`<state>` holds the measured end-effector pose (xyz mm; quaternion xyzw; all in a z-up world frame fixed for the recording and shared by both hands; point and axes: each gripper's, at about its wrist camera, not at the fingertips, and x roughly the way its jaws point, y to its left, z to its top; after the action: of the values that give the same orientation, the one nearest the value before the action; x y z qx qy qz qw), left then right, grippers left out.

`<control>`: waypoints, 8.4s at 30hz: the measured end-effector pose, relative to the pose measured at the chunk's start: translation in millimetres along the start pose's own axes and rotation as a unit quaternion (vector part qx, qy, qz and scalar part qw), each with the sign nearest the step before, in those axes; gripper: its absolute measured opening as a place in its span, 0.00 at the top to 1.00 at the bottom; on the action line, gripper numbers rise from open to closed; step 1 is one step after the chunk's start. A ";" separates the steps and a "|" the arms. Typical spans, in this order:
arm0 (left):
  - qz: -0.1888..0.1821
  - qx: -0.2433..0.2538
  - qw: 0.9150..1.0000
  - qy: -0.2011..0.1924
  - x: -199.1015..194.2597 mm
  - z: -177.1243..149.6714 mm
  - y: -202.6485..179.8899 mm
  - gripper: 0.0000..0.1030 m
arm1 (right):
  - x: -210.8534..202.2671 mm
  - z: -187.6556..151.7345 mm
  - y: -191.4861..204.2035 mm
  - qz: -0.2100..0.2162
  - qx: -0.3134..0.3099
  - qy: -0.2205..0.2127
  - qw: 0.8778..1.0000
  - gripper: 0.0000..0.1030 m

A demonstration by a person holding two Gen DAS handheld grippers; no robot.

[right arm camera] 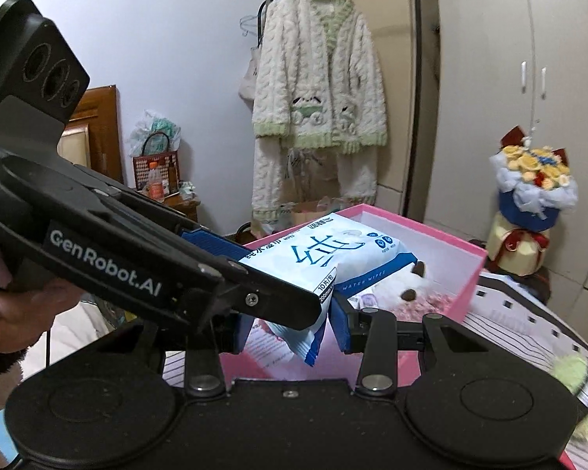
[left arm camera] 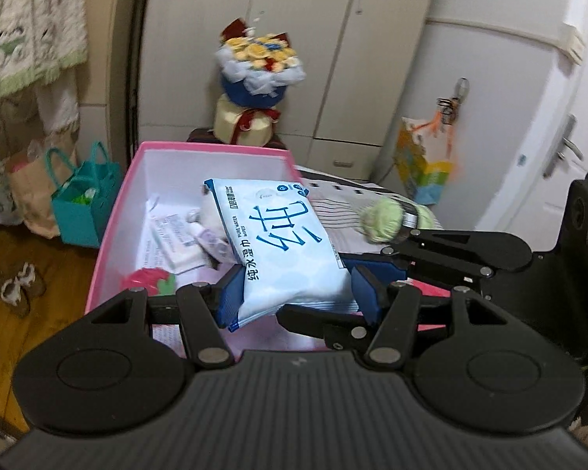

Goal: Organize soft objects
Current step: 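Carry the wet-wipes pack with the left tool into the pink box, then open the left tool to release the wet-wipes pack, then move the left tool back to the red envelope on the sheet, then close the left tool on the red envelope's edge, then carry the red envelope with the left tool over the pink box, then open the left tool to drop the envelope into the box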

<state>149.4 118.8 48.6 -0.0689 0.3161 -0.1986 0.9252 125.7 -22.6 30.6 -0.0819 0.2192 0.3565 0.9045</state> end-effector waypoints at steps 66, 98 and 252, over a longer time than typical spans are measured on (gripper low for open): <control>-0.107 0.124 0.986 0.032 -29.4 -29.9 -129.1 0.27 | -180.6 -66.1 -64.9 -0.145 0.081 0.033 0.986 0.18; -0.106 0.058 0.982 0.142 199.6 -62.8 -166.7 0.52 | -102.1 -188.5 -141.5 -0.160 0.167 0.085 0.969 0.18; 0.065 0.002 0.998 0.012 -16.1 22.3 16.1 0.46 | -3.0 15.7 -43.9 0.007 0.067 0.072 0.995 0.30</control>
<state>156.7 140.2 71.2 -0.0437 0.3307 -0.1395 0.9324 159.0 -51.7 45.6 -0.0453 0.3081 0.3407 0.8871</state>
